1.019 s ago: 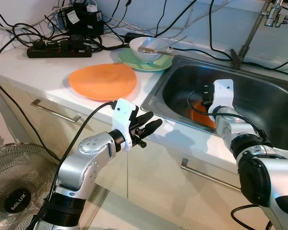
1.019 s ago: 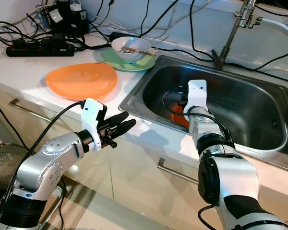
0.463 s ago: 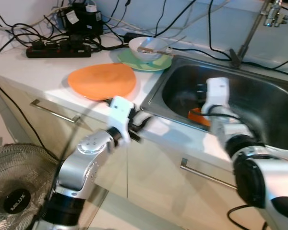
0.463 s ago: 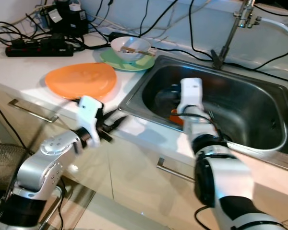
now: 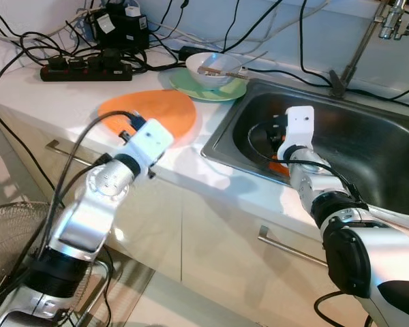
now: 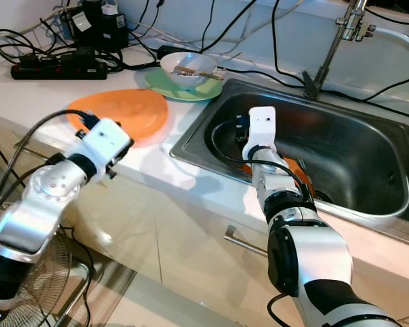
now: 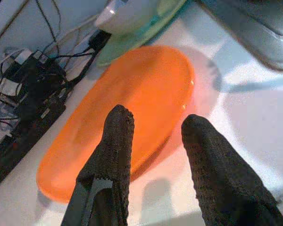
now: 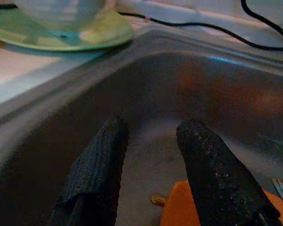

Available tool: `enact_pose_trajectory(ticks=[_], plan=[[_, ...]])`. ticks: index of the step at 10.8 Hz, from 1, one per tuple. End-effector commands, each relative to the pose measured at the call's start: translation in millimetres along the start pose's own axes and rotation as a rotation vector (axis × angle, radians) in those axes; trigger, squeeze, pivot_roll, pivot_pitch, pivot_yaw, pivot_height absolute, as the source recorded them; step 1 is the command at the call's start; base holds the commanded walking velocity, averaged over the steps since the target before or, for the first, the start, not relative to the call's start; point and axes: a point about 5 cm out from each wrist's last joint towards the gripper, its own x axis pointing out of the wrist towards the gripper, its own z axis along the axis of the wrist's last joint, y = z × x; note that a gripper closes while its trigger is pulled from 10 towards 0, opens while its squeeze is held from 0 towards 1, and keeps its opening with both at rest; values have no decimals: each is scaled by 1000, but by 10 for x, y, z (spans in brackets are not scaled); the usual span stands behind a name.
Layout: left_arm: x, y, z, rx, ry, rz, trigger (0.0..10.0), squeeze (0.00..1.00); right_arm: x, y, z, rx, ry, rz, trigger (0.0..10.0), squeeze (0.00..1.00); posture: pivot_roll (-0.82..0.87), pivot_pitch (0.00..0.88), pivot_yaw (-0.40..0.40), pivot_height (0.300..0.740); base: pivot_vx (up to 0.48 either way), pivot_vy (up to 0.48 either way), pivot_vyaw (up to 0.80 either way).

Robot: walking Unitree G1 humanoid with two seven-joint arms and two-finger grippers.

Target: Kitchen organization

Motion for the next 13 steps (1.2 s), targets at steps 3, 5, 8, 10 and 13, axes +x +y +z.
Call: enact_pose_trajectory(ticks=[3,5,8,10,13], plan=[[57,-39,-36,99,27,-26,10000,0,8,-7,60,19,-28,1,10000,0,272,14,-70,725,0,0,0],[191,-172,-143,177,23,24,10000,0,3,11,46,39,-36,4,10000,0,266,0,-64,725,0,0,0],[232,-226,-232,220,24,56,10000,0,-3,14,24,52,-35,9,10000,0,268,0,-61,725,0,0,0],[255,-284,-282,222,33,45,10000,0,-14,13,87,71,-114,25,10000,0,269,0,-66,725,0,0,0],[265,-335,-306,199,29,51,10000,0,-68,-172,438,111,-362,-14,10000,0,240,22,-68,725,0,0,0]])
